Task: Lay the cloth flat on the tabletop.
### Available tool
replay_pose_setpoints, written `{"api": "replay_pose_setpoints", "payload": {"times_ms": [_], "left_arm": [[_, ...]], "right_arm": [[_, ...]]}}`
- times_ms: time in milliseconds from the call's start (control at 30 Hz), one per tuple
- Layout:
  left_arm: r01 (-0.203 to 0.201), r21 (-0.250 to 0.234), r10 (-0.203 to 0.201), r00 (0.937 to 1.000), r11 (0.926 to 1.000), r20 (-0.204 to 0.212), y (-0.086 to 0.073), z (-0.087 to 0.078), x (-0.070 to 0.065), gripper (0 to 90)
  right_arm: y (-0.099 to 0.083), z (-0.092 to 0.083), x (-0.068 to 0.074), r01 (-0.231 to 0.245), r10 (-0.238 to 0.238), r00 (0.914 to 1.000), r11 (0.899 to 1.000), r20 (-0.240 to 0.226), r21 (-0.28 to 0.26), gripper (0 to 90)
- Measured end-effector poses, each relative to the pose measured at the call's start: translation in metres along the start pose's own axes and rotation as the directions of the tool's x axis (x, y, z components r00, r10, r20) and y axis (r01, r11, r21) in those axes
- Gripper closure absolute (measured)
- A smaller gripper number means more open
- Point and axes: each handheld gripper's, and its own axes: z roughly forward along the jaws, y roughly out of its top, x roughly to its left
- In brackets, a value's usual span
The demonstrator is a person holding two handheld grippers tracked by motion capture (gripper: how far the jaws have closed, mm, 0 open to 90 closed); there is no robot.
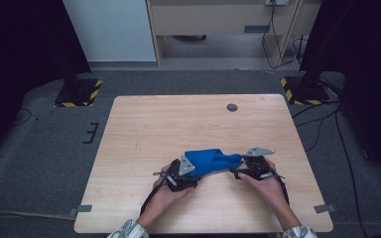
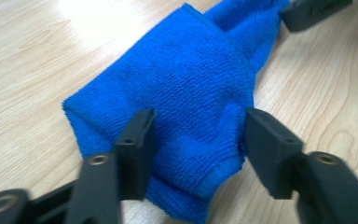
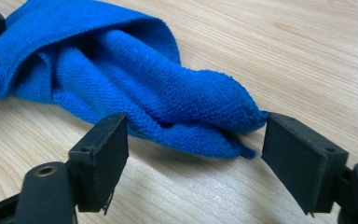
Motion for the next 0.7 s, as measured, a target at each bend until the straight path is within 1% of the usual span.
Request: {"api": "replay_pose_setpoints", "payload": {"times_ms": [67,100,133,167,200,233,300,333,400,500,567,600,700], "left_arm": [[0.006,-0.004,-0.006,1.0,1.0,-0.003,0.0,-0.001,0.002,52.6],[0.007,-0.006,-0.007,0.9999,1.0,-0.009,0.001,-0.002,0.003,55.8],[0.01,-0.008,-0.01,0.9999,0.9999,-0.01,0.001,-0.003,0.003,59.6],[0.012,-0.015,-0.012,0.9999,0.9998,-0.008,0.003,-0.004,0.003,62.2],[0.013,-0.028,-0.014,0.9999,0.9995,-0.009,0.004,-0.006,0.003,65.4],[0.013,-0.037,-0.013,0.9999,0.9992,-0.009,0.005,-0.008,0.003,68.3],[0.018,-0.057,-0.019,0.9998,0.9982,-0.012,0.008,-0.011,0.003,73.4],[0.03,-0.064,-0.03,0.9995,0.9975,-0.013,0.009,-0.013,0.004,74.7],[0.05,-0.069,-0.051,0.9986,0.9964,-0.014,0.009,-0.015,0.007,78.1],[0.072,-0.077,-0.074,0.997,0.9944,-0.024,0.01,-0.017,0.012,81.6],[0.085,-0.091,-0.088,0.9955,0.9923,-0.035,0.011,-0.021,0.016,82.3],[0.093,-0.098,-0.097,0.9946,0.9908,-0.036,0.011,-0.021,0.017,82.4],[0.11,-0.111,-0.115,0.9922,0.9878,-0.048,0.012,-0.025,0.021,82.8]], "right_arm": [[0.0,0.002,0.001,0.003,-0.002,0.9999,1.0,-0.012,0.008,23.6],[0.0,0.003,0.002,0.006,-0.005,0.9999,1.0,-0.011,0.009,27.1],[0.0,0.004,0.002,0.021,-0.021,0.9997,1.0,-0.013,0.009,30.7],[0.0,0.004,0.003,0.019,-0.018,0.9997,1.0,-0.015,0.009,33.6],[0.0,0.004,0.004,0.024,-0.024,0.9996,1.0,-0.014,0.009,39.7],[0.001,0.004,0.004,0.041,-0.041,0.9991,0.999,-0.013,0.004,44.1],[0.001,0.004,0.004,0.046,-0.046,0.9989,0.999,-0.013,0.0,53.0],[0.001,0.004,0.004,0.05,-0.05,0.9987,0.999,-0.009,0.002,57.1],[0.0,0.005,0.004,0.052,-0.052,0.9985,0.999,-0.015,0.009,64.8],[0.0,0.006,0.005,0.073,-0.073,0.9972,0.997,-0.013,0.01,73.6],[0.0,0.005,0.006,0.082,-0.082,0.9965,0.997,-0.019,0.011,77.2],[0.001,0.004,0.006,0.079,-0.079,0.9966,0.997,-0.023,0.01,78.8],[0.001,0.003,0.005,0.083,-0.082,0.9962,0.997,-0.029,0.009,80.5]]}}
